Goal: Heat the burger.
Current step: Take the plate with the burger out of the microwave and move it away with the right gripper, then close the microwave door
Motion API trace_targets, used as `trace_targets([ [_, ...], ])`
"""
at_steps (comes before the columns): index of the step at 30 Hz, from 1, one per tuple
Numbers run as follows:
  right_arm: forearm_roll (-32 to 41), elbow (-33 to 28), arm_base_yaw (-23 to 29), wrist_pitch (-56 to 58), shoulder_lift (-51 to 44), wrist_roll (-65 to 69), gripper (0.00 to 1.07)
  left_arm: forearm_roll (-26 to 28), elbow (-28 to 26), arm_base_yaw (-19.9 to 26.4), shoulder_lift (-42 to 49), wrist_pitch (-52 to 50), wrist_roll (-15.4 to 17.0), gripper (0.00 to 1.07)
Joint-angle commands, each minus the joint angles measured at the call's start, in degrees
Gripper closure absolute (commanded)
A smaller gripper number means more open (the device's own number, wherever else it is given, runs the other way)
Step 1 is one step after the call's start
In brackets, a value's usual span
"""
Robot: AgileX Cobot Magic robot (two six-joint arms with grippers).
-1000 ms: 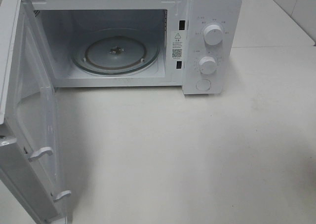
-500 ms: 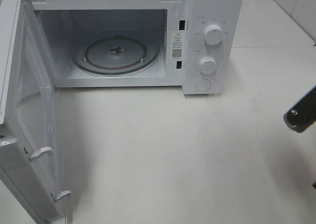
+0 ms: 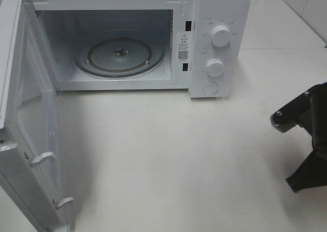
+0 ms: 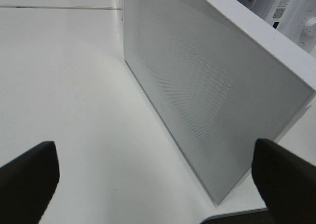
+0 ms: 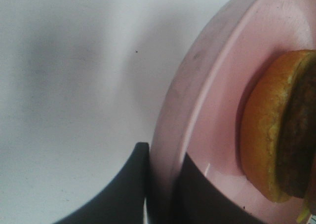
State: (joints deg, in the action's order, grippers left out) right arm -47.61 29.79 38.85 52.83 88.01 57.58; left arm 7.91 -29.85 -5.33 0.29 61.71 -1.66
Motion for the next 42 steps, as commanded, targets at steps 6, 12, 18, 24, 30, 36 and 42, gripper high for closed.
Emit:
trace_targets([
  [6, -5.7, 0.3, -3.0, -2.9, 7.1, 7.2, 1.03, 0.1, 0.2, 0.1, 1.0, -0.5, 0.1, 0.09],
  [12, -8.1, 0.3, -3.6, -6.5, 11.9, 10.8, 1.02, 0.1, 0.2, 0.1, 1.0, -0.5, 0.1, 0.09],
  [18, -9.5, 0.3, -3.6, -8.7, 13.5, 13.3, 0.94, 0.1, 0.2, 0.1, 1.0, -0.5, 0.1, 0.09],
  [24, -8.0, 0.3, -3.3, -9.5, 13.3, 13.2, 0.69, 0.1, 0.2, 0.1, 1.0, -0.5, 0.1, 0.09],
  [30, -5.8, 0.3, -3.3, -9.4, 13.3, 11.4, 0.51, 0.1, 0.2, 0.1, 1.0, -0.5, 0.1, 0.09],
  [36, -5.6, 0.3, -3.3, -7.7, 13.3, 10.3, 0.38, 0.1, 0.2, 0.1, 1.0, -0.5, 0.1, 0.09],
  [42, -3.9, 0.3, -3.3, -6.0, 12.0, 8.5, 0.38, 0.1, 0.2, 0.1, 1.0, -0.5, 0.1, 0.09],
])
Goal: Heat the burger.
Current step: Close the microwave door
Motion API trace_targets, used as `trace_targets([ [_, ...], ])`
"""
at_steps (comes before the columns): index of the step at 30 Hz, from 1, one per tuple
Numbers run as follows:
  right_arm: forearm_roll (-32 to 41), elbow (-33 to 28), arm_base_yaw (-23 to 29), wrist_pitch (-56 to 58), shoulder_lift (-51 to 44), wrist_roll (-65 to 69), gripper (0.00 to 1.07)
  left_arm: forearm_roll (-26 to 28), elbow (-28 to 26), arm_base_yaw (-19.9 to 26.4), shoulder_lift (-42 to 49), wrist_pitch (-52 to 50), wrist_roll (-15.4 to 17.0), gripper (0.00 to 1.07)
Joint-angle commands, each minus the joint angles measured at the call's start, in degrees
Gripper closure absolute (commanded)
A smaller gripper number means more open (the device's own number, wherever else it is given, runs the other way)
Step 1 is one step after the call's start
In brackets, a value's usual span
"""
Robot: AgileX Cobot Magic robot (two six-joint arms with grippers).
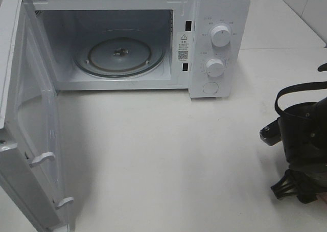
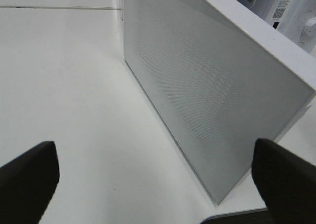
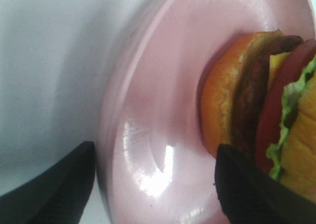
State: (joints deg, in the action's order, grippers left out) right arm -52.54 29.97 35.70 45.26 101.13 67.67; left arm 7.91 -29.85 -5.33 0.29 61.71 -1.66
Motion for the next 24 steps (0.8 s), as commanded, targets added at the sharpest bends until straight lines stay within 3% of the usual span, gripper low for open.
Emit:
trace_targets([
  [1, 1.7, 0.1, -0.2, 1.9, -1.9, -2.6, 0.38, 0.1, 0.2, 0.1, 1.0, -0.5, 0.1, 0.09],
  [11, 6.0, 1.2, -0.2, 4.2, -15.8, -9.6, 0.38, 0.1, 0.2, 0.1, 1.0, -0.5, 0.1, 0.09],
  [24, 27.6, 7.2, -0.2, 4.6, -33.2, -38.0, 0.38, 0.1, 0.2, 0.1, 1.0, -0.5, 0.1, 0.09],
])
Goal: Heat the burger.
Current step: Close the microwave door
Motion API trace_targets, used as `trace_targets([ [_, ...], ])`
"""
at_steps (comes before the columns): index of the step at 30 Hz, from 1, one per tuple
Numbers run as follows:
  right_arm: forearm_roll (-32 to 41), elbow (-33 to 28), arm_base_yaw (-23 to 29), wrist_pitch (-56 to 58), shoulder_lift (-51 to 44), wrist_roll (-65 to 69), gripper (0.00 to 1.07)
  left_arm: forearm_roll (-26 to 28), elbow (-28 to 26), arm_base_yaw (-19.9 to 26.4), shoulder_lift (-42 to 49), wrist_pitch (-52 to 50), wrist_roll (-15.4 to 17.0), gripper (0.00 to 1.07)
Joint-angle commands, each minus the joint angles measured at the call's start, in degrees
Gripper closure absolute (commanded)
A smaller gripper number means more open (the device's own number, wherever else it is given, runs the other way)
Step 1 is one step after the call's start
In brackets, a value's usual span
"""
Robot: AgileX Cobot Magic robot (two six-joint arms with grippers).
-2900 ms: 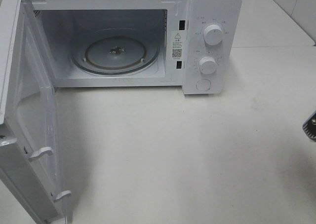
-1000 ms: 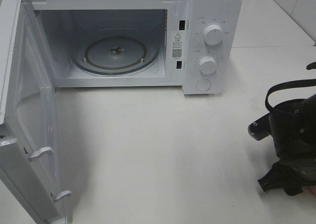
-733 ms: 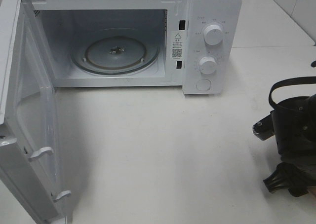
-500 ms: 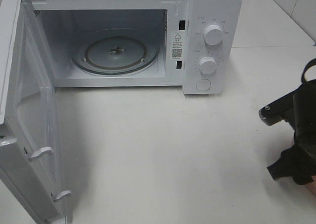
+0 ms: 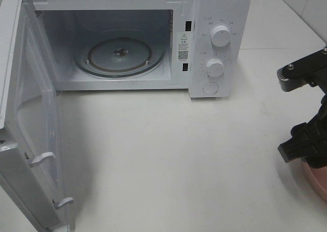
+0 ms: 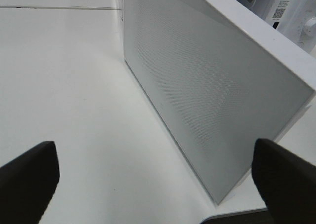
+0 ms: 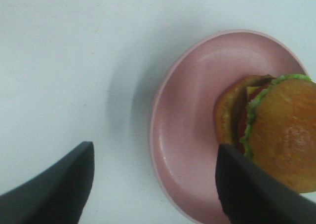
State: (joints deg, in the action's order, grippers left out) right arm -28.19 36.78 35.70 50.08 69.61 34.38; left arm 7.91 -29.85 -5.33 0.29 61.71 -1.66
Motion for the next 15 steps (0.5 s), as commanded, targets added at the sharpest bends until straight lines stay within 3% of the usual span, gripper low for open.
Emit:
trace_targets([
  [1, 7.1, 0.4, -0.2, -0.9, -3.7, -10.2, 0.37, 0.1, 0.2, 0.1, 1.0, -0.5, 0.1, 0.09],
  [5, 16.8, 0.4, -0.2, -0.7, -8.1, -21.7, 0.33, 0.1, 0.2, 0.1, 1.0, -0.5, 0.1, 0.09],
  [15, 23.0, 0.4, -0.3, 2.4, -18.0, -27.4, 0.28, 0.1, 0.2, 0.1, 1.0, -0.5, 0.1, 0.09],
])
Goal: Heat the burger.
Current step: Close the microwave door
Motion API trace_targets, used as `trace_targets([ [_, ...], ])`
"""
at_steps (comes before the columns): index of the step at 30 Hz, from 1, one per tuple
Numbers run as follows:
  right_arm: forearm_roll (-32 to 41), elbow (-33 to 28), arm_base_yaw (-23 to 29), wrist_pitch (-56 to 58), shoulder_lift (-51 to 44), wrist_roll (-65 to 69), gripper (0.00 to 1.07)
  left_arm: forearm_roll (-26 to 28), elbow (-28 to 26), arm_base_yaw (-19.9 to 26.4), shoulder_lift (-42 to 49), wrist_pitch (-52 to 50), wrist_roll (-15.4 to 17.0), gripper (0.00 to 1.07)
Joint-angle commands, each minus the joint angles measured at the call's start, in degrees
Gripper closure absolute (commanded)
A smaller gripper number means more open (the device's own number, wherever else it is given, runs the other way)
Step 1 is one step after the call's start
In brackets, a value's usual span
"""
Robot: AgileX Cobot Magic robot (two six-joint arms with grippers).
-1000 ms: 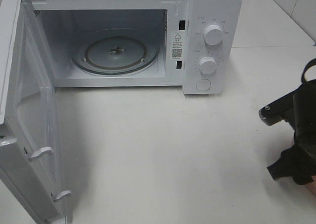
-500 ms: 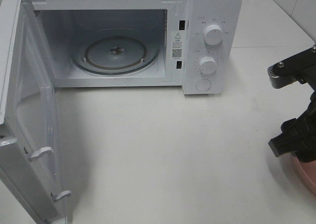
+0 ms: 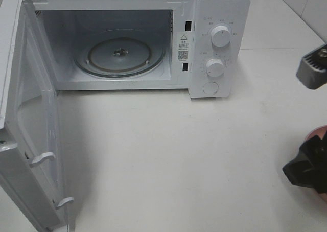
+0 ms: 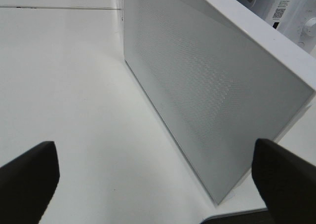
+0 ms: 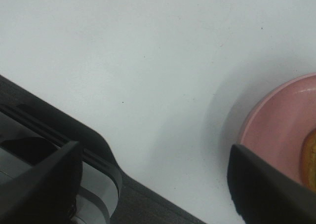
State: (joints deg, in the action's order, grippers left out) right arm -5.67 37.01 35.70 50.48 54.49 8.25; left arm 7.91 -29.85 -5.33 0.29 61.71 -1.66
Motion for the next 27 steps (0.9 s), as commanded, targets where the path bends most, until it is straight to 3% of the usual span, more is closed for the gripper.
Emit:
trace_targets([
  [1, 0.5, 0.2, -0.3, 3.7, -5.4, -1.3, 0.28, 0.1, 0.2, 0.1, 1.0, -0.5, 0.1, 0.09],
  [8, 0.8, 0.1, -0.9, 7.1, -10.7, -1.0, 0.30, 0.1, 0.2, 0.1, 1.0, -0.5, 0.1, 0.09],
  [15, 3.4, 0.1, -13.3, 7.9, -19.0, -4.6, 0.31, 0.1, 0.2, 0.1, 1.0, -0.5, 0.1, 0.09],
  [27, 3.7, 0.1, -24.6, 8.0, -37.1, -7.0, 0.31, 0.1, 0.2, 0.1, 1.0, -0.5, 0.1, 0.09],
])
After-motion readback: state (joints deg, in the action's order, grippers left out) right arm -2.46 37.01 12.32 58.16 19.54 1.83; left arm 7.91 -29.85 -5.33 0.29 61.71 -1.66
